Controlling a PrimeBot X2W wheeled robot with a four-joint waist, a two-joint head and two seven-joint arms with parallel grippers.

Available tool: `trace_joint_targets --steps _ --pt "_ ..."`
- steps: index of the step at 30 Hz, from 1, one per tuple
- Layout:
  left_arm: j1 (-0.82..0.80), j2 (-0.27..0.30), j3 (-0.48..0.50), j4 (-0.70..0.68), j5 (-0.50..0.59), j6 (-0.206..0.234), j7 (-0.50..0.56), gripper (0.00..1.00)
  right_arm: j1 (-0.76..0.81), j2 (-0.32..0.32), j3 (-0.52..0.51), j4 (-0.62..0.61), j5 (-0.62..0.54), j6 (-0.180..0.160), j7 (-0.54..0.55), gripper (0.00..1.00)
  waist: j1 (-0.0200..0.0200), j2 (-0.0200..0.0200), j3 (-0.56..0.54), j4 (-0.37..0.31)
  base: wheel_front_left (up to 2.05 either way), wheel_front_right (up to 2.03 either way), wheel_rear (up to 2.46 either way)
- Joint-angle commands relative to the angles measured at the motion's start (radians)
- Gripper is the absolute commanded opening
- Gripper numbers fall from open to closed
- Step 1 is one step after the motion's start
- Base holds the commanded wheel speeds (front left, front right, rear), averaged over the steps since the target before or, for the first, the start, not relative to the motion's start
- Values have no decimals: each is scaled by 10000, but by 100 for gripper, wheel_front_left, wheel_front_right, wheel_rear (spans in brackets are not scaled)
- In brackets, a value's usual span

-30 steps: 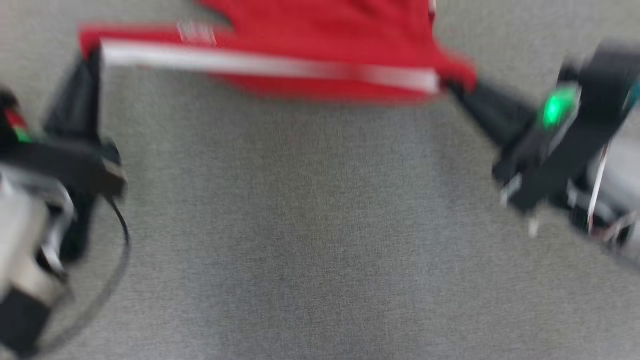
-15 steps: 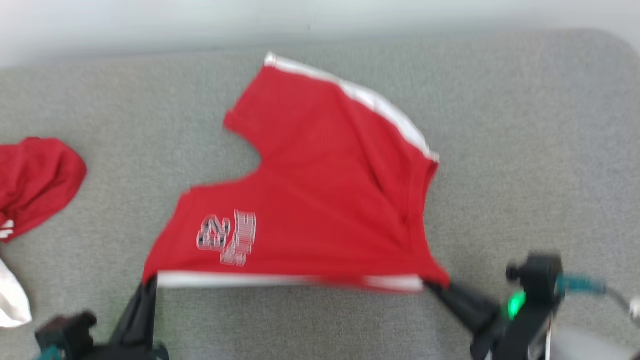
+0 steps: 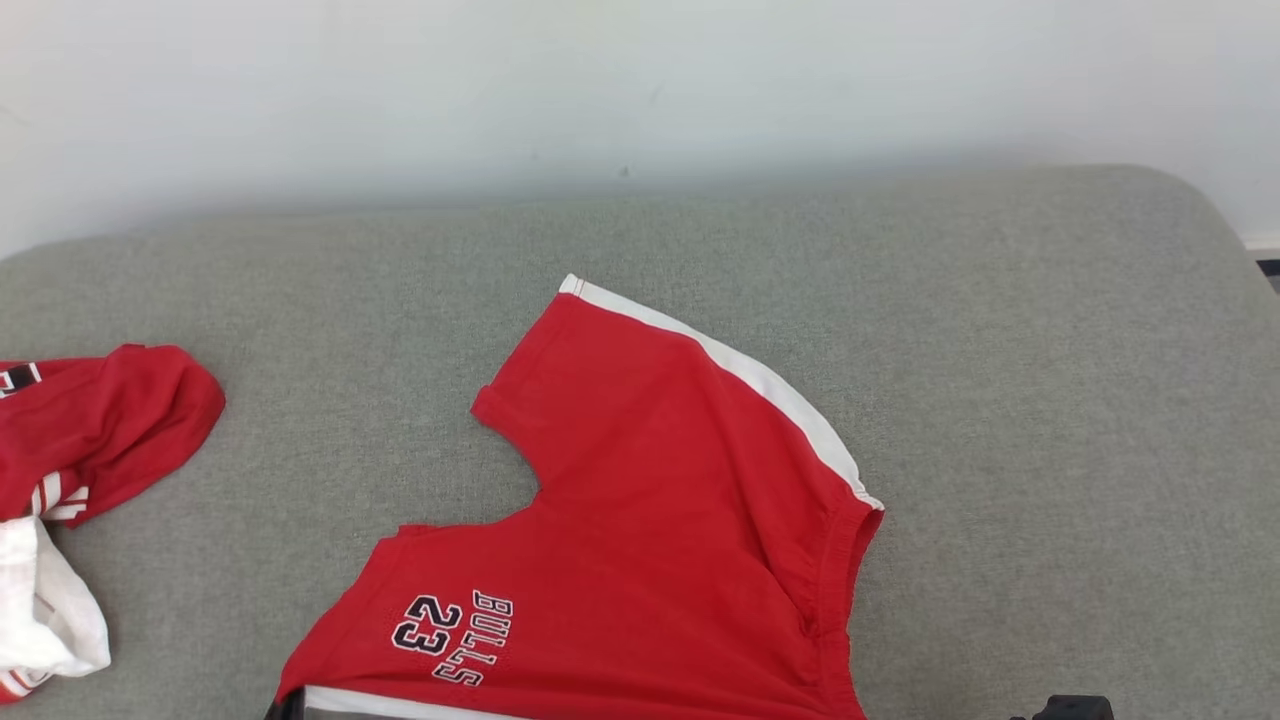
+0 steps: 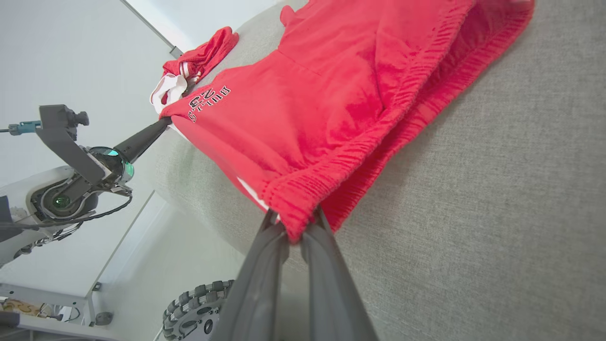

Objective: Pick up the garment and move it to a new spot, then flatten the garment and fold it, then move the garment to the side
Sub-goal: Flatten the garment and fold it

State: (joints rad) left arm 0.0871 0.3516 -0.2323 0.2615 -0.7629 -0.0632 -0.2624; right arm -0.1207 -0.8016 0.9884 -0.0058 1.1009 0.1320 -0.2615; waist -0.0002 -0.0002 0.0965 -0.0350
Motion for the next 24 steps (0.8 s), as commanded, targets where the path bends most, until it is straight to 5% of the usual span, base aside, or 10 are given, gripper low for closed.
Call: trace_joint_targets --steps 1,7,14,24 --pt "115 84 167 -116 131 1 -34 0 214 -4 -88 -8 34 -27 -50 0 2 2 -139 -61 0 0 0" --pt "-268 364 139 -829 411 -8 103 0 292 271 -400 -294 299 -27 -51 0 2 2 -228 -262 0 0 0" --pt "-1944 1042 -226 -1484 772 -69 1478 0 -442 553 -472 -492 683 -27 19 0 2 2 81 -674 0 0 0" --pt "-5176 1733 -802 -626 1041 -435 3316 0 -2110 1324 -784 -233 1765 -26 15 0 2 2 1268 -1640 0 0 0"
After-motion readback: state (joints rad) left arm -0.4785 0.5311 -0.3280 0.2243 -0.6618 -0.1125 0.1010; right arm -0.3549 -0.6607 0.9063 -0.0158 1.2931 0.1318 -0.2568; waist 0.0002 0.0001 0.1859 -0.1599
